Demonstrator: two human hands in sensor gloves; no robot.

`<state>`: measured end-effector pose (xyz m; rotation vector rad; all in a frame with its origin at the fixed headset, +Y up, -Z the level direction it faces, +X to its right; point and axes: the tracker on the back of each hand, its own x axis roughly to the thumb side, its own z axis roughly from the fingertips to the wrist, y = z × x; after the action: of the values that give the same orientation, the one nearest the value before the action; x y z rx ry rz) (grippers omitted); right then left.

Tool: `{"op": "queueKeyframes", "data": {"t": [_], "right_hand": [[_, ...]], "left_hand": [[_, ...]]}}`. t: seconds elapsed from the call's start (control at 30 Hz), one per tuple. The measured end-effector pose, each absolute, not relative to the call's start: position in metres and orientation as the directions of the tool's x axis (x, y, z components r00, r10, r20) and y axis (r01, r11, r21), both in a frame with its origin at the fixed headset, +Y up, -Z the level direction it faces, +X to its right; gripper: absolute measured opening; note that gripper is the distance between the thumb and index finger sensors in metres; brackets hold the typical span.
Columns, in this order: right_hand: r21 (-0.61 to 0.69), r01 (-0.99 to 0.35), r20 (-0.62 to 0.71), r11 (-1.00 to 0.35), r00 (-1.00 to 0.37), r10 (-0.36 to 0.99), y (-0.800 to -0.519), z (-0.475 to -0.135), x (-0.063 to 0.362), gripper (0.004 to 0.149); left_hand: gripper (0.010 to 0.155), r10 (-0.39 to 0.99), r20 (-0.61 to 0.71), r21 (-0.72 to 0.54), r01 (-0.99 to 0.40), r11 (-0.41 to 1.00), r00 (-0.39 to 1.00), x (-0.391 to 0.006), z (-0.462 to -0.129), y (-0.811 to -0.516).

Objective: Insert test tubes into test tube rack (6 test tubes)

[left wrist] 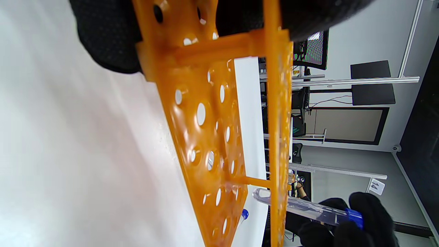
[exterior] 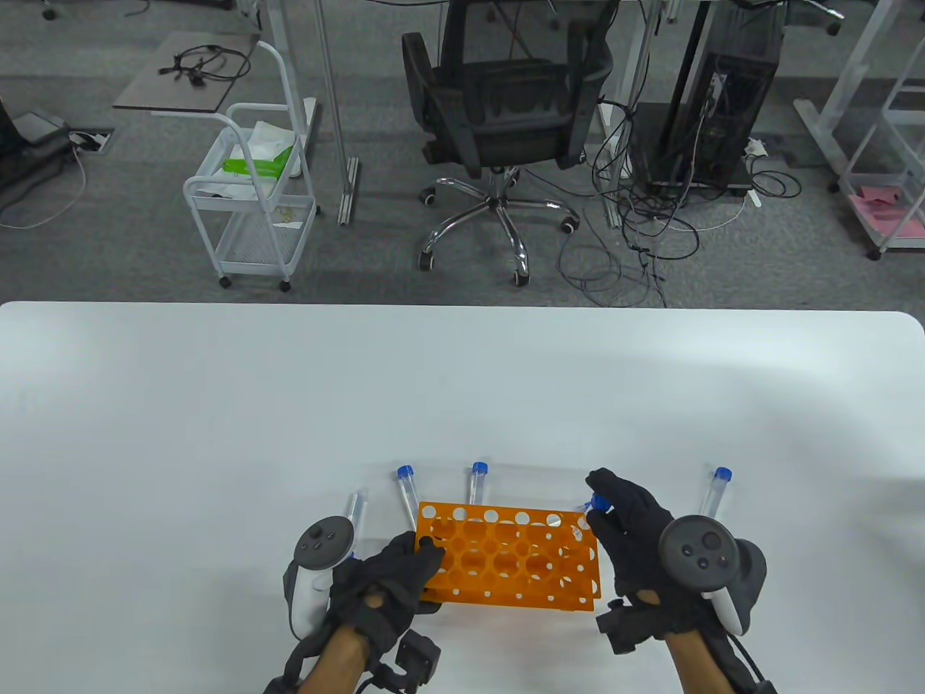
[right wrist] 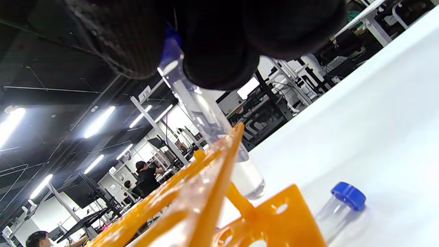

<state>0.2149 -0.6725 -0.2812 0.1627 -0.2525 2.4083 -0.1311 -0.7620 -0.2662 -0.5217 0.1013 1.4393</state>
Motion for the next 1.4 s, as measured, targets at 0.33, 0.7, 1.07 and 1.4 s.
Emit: {"op": "queueKeyframes", "data": {"t": [0.33,0.7,1.07,1.4], "right_hand": [[-0.094,-0.658,0.188,-0.747,-0.748,0.636,-0.679,-0.283,0.212,0.055],[-0.055,-0.654,0.184,-0.754,-0.749,0.636,-0.682,-0.283,0.211,0.06],[-0.094,-0.728,0.072,-0.679,-0.685,0.725,-0.69,-0.299,0.242,0.065],[-0.043,-0.638,-0.054,-0.769,-0.767,0.639,-0.727,-0.325,0.242,0.06]], "left_hand": [[0.052,0.916,-0.371,-0.277,-0.96,0.05,0.155,-0.133,-0.266,-0.761],[0.052,0.915,-0.368,-0.281,-0.958,0.063,0.168,-0.133,-0.266,-0.761],[0.052,0.918,-0.368,-0.261,-0.964,0.051,0.148,-0.137,-0.266,-0.76],[0.052,0.915,-0.382,-0.24,-0.97,0.034,0.127,-0.146,-0.27,-0.761]]}}
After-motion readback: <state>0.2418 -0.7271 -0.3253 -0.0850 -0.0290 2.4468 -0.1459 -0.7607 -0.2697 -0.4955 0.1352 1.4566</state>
